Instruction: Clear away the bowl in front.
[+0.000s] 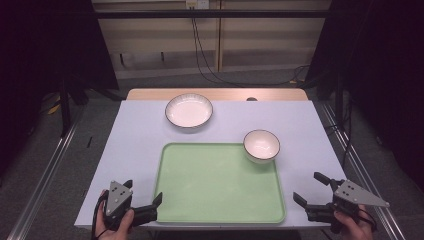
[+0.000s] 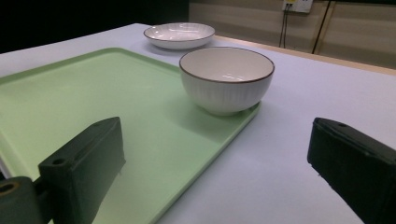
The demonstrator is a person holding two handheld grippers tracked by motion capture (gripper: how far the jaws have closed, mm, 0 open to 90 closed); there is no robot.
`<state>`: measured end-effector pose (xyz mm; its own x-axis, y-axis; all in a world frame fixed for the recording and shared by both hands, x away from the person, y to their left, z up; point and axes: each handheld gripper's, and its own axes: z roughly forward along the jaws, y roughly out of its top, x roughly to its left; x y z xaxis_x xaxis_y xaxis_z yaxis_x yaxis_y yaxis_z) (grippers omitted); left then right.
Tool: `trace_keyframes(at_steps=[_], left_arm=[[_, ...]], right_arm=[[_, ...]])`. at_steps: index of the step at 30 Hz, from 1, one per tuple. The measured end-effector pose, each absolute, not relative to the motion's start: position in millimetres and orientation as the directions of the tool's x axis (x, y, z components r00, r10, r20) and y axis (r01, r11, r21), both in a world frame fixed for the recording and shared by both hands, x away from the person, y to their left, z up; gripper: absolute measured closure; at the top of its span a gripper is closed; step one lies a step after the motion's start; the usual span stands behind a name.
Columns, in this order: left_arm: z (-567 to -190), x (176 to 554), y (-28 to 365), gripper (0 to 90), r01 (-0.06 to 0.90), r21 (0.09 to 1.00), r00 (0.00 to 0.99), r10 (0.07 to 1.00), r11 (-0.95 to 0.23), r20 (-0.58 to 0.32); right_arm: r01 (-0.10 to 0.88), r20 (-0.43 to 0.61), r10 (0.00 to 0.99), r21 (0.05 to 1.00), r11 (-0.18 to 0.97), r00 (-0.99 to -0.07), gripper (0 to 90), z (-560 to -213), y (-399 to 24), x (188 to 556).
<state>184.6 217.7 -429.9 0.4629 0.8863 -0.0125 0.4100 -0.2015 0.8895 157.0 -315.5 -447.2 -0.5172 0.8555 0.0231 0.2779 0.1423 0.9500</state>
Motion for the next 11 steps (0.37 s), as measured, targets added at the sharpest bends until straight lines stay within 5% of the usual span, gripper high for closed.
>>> trace_keyframes(at_steps=[11], left_arm=[[-428.3, 188.9, 223.2, 1.6, 0.408, 0.902, 0.462, 0.884, -0.143, -0.068]], right_arm=[[0.282, 0.046, 0.882, 0.954, 0.101, -0.469, 3.3, -448.0, -319.4, 157.7]])
